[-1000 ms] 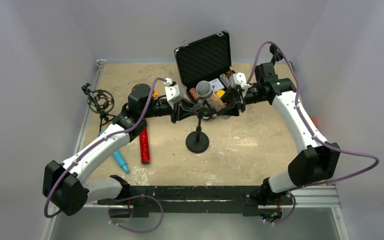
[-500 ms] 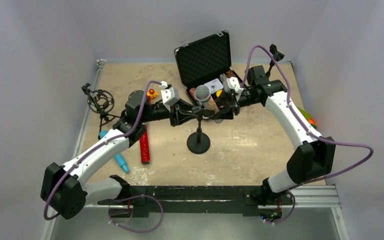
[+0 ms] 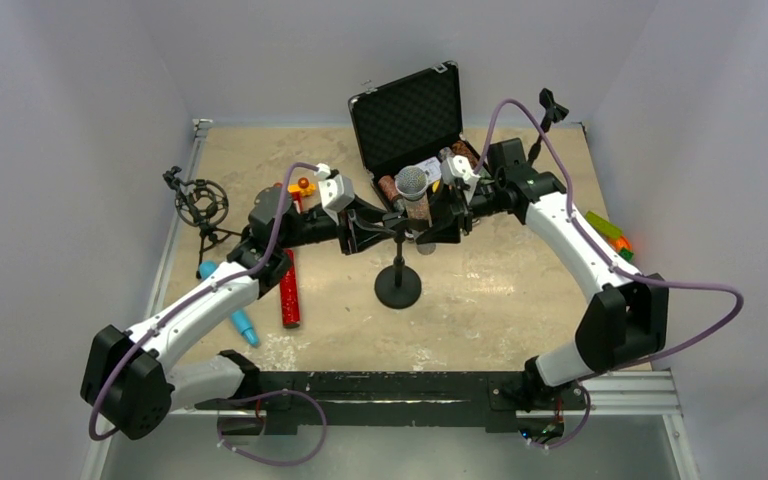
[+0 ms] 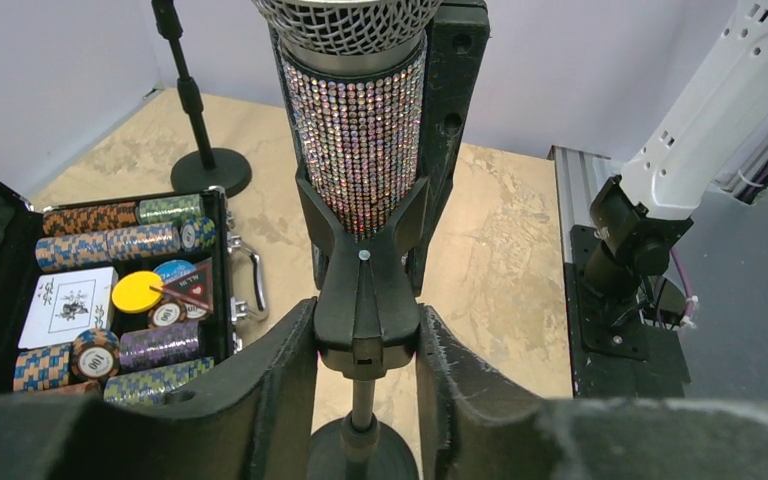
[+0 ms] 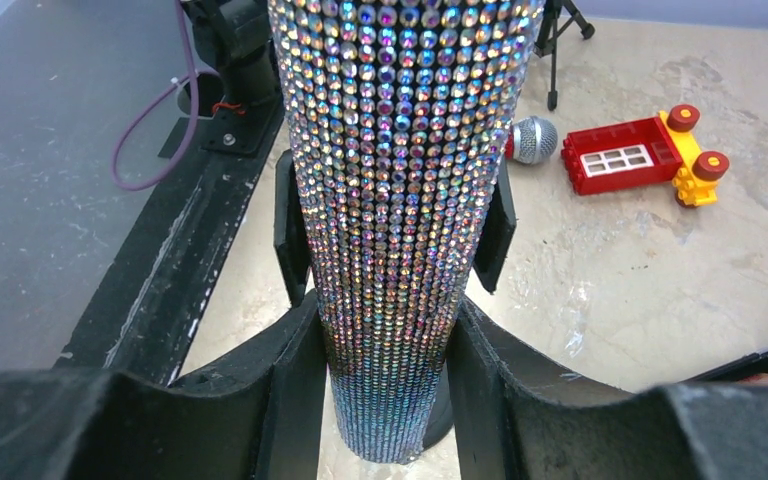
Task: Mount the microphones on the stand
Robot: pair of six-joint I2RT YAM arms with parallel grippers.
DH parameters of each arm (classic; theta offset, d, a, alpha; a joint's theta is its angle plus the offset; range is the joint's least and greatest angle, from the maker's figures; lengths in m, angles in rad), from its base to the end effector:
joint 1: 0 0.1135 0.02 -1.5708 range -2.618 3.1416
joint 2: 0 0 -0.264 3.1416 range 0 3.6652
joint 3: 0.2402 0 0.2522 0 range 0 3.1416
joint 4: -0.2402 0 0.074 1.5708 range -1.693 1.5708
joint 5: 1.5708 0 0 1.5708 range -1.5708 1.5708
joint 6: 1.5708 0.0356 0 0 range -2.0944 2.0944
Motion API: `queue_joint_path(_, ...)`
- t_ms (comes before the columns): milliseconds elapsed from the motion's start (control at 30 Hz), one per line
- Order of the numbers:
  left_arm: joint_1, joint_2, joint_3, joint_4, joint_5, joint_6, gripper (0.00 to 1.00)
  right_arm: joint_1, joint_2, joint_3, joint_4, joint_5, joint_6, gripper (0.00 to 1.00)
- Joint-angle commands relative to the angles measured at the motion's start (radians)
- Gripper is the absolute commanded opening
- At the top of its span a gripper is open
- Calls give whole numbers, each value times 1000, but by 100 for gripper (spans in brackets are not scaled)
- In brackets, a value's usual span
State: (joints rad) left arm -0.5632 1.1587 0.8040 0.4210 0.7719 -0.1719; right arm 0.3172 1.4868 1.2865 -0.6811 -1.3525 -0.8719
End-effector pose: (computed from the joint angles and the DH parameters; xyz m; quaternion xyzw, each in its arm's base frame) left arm 0.2101 -0.1620 0.3332 0.3927 0.5675 -0.4831 0.5388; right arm 0.2759 0.1272 0.3236 -0.5864 0.4896 0.4944 0.4148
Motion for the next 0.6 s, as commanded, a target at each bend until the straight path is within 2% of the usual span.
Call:
queue_joint_path(0,-3,-34,-11,-22,-1,-38,41,17,-62,-20,82,25,111,40)
queue_joint_path(100,-2,-52,-7,-42,-1,-30,57,10,-83,-24,97,42,135,48)
queue_joint_path(200,-2,-64,2,-71,1,-21,68,4,-92,-20,101,52,148,53)
queue_joint_path(400,-2,-98,5,-112,-5,-14,81,1,-100,-19,95,56,151,61)
queue_joint_path(500,-3,-144,-1,-163,-17,31,85,-13,-105,1,47,37,126,80)
queue_joint_path(567,0,-179,-15,-209,-23,63,85,-26,-106,37,-48,19,45,83)
